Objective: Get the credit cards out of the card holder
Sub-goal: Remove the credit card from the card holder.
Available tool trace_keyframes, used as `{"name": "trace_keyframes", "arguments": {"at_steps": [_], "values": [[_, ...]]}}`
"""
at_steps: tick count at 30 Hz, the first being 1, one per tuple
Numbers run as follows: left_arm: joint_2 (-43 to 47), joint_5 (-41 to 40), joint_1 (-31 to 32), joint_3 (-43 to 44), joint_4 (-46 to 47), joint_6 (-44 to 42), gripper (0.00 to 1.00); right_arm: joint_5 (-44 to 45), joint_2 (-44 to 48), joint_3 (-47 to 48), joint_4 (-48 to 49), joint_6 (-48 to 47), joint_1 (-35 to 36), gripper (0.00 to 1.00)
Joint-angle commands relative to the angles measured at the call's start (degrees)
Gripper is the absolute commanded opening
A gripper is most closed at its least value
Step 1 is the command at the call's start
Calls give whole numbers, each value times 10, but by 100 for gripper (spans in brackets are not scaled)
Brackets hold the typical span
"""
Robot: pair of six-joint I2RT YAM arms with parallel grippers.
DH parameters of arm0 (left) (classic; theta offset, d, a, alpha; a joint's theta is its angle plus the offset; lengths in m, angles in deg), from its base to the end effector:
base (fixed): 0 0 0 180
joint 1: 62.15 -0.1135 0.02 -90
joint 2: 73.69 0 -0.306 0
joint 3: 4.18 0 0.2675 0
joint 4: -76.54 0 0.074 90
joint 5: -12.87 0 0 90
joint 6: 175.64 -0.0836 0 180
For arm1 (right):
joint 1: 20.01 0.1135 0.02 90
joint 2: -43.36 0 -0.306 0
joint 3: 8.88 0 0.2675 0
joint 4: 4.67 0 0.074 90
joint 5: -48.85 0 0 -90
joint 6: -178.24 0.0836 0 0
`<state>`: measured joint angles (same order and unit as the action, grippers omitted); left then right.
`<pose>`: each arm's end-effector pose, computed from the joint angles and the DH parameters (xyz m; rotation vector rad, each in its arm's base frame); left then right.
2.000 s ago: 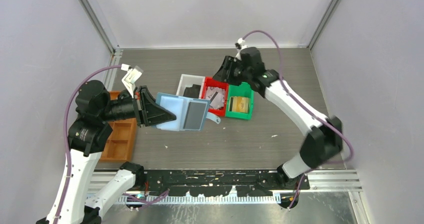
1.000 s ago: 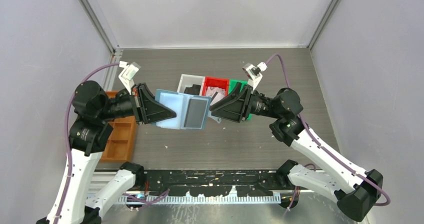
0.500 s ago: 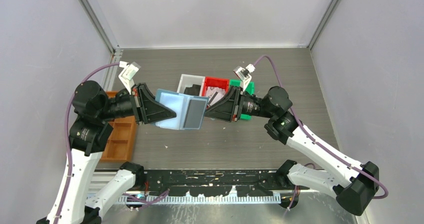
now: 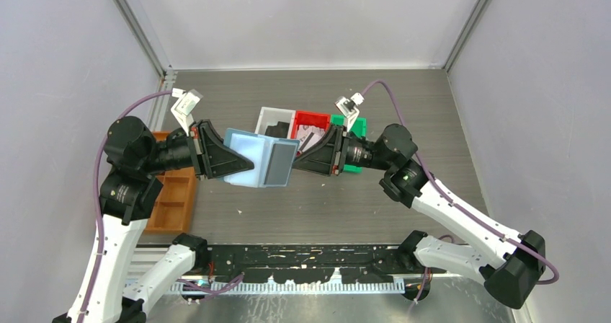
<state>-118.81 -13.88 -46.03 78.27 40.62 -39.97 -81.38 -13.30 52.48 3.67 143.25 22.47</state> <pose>0.1026 -0.1074 0.4953 0.5512 1.7500 -1.6364 0.1499 0.2105 0.4222 -0.5348 1.6007 1.8199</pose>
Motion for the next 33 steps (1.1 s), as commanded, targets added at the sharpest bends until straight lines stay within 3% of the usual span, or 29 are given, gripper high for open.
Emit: {"name": "trace_keyframes", "arguments": {"at_steps": [1,11,20,28,33], "values": [[4,8,0,21,30,6,0,19,-7,36,-2,-20,11,42],[4,11,0,22,30,6,0,41,-12,52,-9,-27,28,59],[0,18,0,37,40,24,0,42,-32,55,7,-39,48,61],[-7,29,0,62,55,62,0,15,-52,12,199,47,49,61],[-5,31,0,65,58,66,0,12,-60,7,211,54,50,58]]}}
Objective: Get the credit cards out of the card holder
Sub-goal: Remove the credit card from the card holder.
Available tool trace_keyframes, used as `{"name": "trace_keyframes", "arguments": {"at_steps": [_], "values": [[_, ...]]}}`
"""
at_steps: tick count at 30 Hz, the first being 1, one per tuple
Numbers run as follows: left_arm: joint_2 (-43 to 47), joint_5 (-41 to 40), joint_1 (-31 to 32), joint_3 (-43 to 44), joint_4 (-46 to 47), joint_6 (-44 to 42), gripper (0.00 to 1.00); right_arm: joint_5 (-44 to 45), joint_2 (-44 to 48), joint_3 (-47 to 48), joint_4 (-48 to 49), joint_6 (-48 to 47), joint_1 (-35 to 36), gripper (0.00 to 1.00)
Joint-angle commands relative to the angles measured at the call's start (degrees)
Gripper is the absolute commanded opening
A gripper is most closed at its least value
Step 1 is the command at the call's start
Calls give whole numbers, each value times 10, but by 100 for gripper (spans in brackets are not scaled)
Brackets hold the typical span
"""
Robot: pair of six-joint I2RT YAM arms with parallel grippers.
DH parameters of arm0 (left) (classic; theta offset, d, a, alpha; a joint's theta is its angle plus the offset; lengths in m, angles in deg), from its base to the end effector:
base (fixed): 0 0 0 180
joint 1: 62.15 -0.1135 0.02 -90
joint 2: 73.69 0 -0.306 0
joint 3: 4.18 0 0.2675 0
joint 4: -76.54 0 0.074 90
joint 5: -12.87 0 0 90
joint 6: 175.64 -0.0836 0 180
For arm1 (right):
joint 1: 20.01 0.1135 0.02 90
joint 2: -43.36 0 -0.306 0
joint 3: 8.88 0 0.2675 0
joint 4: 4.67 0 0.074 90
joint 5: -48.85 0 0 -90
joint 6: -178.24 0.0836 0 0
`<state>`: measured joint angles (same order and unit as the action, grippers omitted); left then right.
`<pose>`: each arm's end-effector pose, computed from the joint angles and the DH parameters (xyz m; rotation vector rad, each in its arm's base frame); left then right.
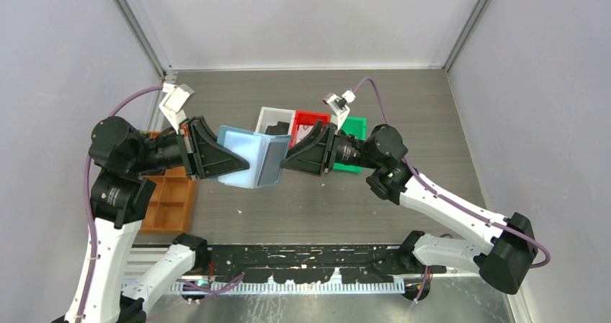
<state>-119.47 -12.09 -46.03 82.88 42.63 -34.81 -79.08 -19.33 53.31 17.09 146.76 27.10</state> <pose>0.0904 -0.1050 0.5233 0.5730 1.7027 -1.6859 0.1512 0.2383 0.4338 -0.5605 1.4623 1.9207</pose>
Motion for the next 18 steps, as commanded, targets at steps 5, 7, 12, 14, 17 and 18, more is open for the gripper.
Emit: {"name": "trace_keyframes", "arguments": {"at_steps": [5,7,12,14,17,18], "values": [[2,16,0,23,42,20,0,3,4,-5,33,-3,3,54],[-1,16,0,26,44,24,0,5,2,-9,37,-4,4,54],[-4,18,0,37,43,29,0,5,-1,-21,63,5,4,54],[-2,18,0,37,43,30,0,5,-2,-21,72,10,5,54],[-1,16,0,33,44,28,0,5,-2,-12,75,14,7,54],[-1,16,0,32,44,26,0,3,-2,-9,75,17,9,54]]}}
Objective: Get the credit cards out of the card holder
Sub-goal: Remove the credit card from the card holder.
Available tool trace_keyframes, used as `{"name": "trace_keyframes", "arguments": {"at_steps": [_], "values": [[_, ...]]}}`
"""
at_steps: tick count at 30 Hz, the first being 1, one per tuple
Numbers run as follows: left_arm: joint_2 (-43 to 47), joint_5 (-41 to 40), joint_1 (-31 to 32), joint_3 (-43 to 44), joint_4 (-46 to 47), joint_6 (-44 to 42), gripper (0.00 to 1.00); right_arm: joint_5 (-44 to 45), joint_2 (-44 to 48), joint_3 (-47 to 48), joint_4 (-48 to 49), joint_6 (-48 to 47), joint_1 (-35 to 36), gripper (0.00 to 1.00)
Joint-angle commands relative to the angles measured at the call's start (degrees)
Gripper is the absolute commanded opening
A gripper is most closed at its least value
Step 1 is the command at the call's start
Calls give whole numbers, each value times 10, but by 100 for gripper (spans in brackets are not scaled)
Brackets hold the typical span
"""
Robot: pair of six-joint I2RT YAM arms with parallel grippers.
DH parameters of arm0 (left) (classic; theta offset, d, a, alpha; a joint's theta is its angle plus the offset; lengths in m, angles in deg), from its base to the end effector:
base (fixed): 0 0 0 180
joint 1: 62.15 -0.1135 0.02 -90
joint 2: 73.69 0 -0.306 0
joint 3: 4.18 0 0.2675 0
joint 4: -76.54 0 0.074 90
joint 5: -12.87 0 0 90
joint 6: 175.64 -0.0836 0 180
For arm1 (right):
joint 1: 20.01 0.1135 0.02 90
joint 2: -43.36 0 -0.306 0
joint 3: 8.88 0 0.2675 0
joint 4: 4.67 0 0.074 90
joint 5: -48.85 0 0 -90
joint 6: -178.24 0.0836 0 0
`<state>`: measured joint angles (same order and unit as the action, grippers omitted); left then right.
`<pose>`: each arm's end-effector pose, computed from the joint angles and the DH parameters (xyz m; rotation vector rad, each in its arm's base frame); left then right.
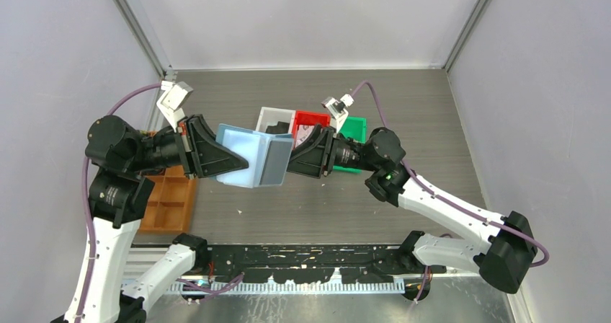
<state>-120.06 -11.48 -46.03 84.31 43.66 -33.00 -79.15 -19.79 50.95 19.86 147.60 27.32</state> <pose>0.0887 -0.1049 0.5318 0.5795 1.6906 -1.7035 0.1514 0.2402 0.4216 -0.5556 1.4714 1.9354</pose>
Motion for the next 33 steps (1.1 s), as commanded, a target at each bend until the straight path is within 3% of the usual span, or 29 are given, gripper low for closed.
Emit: {"name": "trace_keyframes", "arguments": {"at_steps": [1,17,25,33], "values": [[6,9,0,16,33,8,0,2,3,18,48,9,8,54],[2,-7,0,-14,-25,-90,0,-21,24,40,71,27,44,59],[8,-18,0,-17,-67,-148,0,28,0,77,20,-4,87,55],[10,-19,0,-15,-69,-143,0,19,17,65,47,-25,120,59]]}}
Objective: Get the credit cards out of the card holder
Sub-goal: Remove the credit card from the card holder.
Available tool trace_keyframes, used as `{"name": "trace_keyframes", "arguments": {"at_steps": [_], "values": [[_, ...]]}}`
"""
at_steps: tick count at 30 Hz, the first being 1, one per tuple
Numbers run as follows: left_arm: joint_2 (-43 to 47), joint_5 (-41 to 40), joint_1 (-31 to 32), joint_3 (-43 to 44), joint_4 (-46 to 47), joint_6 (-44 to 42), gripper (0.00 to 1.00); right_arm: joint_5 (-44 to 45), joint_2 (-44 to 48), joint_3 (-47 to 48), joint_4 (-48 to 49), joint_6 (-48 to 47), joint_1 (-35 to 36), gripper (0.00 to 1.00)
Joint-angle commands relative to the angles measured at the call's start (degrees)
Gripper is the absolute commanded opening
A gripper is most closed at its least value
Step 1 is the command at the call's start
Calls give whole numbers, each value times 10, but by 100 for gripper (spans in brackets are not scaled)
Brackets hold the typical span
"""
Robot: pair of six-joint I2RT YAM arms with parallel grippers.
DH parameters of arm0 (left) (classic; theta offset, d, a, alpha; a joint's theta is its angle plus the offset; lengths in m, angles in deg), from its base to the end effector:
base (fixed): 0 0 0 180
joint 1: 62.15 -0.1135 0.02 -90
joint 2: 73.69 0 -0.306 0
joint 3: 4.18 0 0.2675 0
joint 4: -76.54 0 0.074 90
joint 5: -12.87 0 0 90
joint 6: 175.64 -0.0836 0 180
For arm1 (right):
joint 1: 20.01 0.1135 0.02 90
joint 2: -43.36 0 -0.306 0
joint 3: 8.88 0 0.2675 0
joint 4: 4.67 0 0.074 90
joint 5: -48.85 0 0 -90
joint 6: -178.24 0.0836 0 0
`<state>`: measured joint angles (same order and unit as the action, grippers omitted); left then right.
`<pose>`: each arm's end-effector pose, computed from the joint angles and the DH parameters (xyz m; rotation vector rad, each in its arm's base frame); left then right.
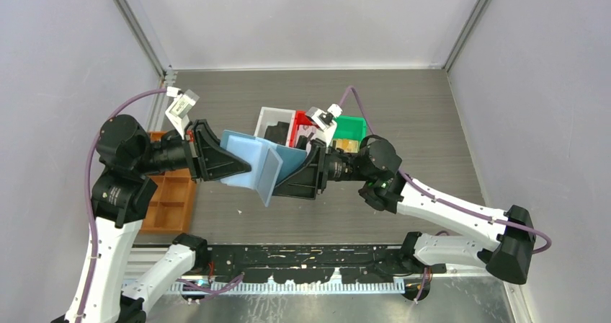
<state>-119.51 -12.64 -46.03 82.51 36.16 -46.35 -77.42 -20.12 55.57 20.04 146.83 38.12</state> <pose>0.0934 -0.1055 0.5089 0.6494 1.7023 -1.5794 0.1049 0.2624 0.4531 -0.7007 1.3585 2.0685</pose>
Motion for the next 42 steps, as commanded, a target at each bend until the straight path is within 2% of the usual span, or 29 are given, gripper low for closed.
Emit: {"name": "trace_keyframes", "arguments": {"at_steps": [1,13,23,36,42], "values": [[4,-8,0,2,8,-7,0,1,23,19,47,-20,13,59],[2,-8,0,1,22,11,0,-11,39,18,54,-26,22,57],[4,-6,0,2,39,32,0,-22,38,20,70,-16,22,42],[6,1,0,0,50,45,0,-26,35,23,83,-4,22,42],[6,1,0,0,53,46,0,-26,35,23,77,-4,22,45]]}}
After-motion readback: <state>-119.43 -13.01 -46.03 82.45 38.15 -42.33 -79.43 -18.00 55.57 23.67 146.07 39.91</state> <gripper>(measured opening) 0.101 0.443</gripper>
